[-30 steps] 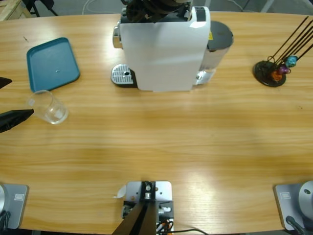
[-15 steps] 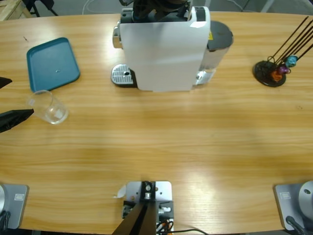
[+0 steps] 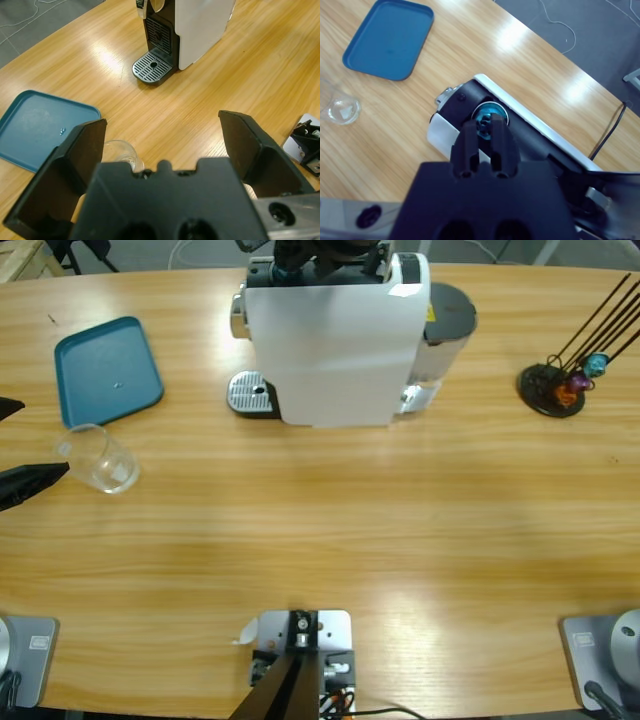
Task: Pour coffee
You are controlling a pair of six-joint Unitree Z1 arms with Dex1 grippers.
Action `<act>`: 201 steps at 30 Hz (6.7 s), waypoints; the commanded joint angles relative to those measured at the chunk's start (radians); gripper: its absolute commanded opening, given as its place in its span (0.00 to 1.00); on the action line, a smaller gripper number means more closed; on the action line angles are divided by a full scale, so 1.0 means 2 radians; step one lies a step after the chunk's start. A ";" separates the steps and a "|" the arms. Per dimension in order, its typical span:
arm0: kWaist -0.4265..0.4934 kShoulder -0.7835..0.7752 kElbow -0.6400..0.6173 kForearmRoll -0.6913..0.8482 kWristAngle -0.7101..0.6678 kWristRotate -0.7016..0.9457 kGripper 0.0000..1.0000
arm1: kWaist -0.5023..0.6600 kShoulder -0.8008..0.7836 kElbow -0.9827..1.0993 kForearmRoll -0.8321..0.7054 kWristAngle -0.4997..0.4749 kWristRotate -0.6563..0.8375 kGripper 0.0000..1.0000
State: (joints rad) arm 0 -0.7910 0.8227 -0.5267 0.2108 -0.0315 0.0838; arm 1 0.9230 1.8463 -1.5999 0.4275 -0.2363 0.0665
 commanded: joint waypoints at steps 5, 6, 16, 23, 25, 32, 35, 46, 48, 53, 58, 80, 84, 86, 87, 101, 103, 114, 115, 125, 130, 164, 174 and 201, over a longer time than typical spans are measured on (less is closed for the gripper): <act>0.002 -0.003 0.020 -0.006 0.004 -0.004 0.97 | -0.004 0.016 0.016 -0.002 -0.026 0.016 0.96; 0.001 -0.003 0.020 -0.006 0.003 -0.004 0.97 | -0.004 0.015 0.016 0.001 -0.037 0.024 0.97; 0.002 -0.001 0.022 -0.009 0.003 -0.004 0.97 | 0.000 0.019 0.013 0.004 -0.034 0.041 1.00; 0.002 0.003 0.024 -0.013 0.003 -0.004 0.97 | 0.007 0.014 0.015 0.009 -0.033 0.042 0.98; 0.002 0.002 0.024 -0.013 0.003 -0.004 0.97 | 0.008 0.015 0.015 0.009 -0.027 0.043 0.97; 0.002 0.002 0.025 -0.013 0.002 -0.004 0.97 | 0.009 0.022 0.017 0.019 -0.001 0.035 0.43; 0.002 0.003 0.025 -0.013 0.003 -0.004 0.97 | 0.009 0.024 0.016 0.019 -0.001 0.033 0.34; 0.002 0.003 0.025 -0.013 0.003 -0.004 0.97 | 0.009 0.036 0.001 0.011 -0.001 0.037 0.15; 0.001 0.003 0.025 -0.013 0.003 -0.004 0.97 | 0.009 0.037 0.001 0.009 -0.002 0.043 0.19; 0.002 0.003 0.026 -0.013 0.003 -0.004 0.97 | 0.009 0.040 0.001 0.009 0.002 0.050 0.48; 0.002 0.001 0.026 -0.013 0.003 -0.004 0.97 | 0.009 0.041 0.001 0.007 0.005 0.050 0.02; 0.001 0.000 0.026 -0.013 0.000 -0.005 0.97 | 0.009 0.006 0.002 -0.020 -0.017 0.049 0.00; 0.002 0.000 0.026 -0.014 0.000 -0.005 0.97 | 0.009 -0.020 0.012 -0.041 -0.023 0.050 0.00; 0.002 0.001 0.026 -0.014 0.000 -0.005 0.97 | 0.009 -0.033 0.032 -0.066 -0.021 0.069 0.00; 0.002 0.001 0.026 -0.014 0.000 -0.005 0.97 | 0.009 -0.040 0.044 -0.079 -0.020 0.080 0.00; 0.001 0.004 0.027 -0.015 -0.002 -0.005 0.97 | -0.016 -0.071 0.160 -0.209 0.051 0.396 0.00; 0.001 0.003 0.027 -0.016 -0.002 -0.005 0.97 | -0.016 -0.072 0.163 -0.218 0.051 0.417 0.00; 0.002 0.002 0.028 -0.016 -0.003 -0.006 0.97 | -0.014 -0.075 0.171 -0.210 0.015 0.604 0.00; 0.002 0.002 0.028 -0.016 -0.003 -0.006 0.97 | -0.014 -0.076 0.173 -0.210 0.015 0.622 0.00; 0.002 0.002 0.029 -0.018 -0.003 -0.007 0.97 | -0.008 -0.069 0.156 -0.212 0.024 0.616 0.00; 0.001 0.000 0.029 -0.019 -0.003 -0.007 0.97 | 0.011 -0.065 0.122 -0.215 0.014 0.547 0.00; 0.002 -0.006 0.008 -0.013 -0.007 -0.012 0.97 | 0.147 -0.153 0.212 -0.303 0.068 0.112 0.00; 0.108 0.130 -0.108 -0.020 -0.169 -0.100 0.97 | 0.111 -0.083 0.249 -0.417 0.179 0.163 0.00; 0.114 0.088 -0.086 -0.066 -0.105 -0.106 0.95 | 0.065 -0.077 0.309 -0.475 0.209 0.184 0.00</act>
State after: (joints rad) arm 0 -0.5751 1.0149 -0.7358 0.1066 -0.2464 -0.1138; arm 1 1.0602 1.6480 -1.0153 -0.5108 0.1568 0.4124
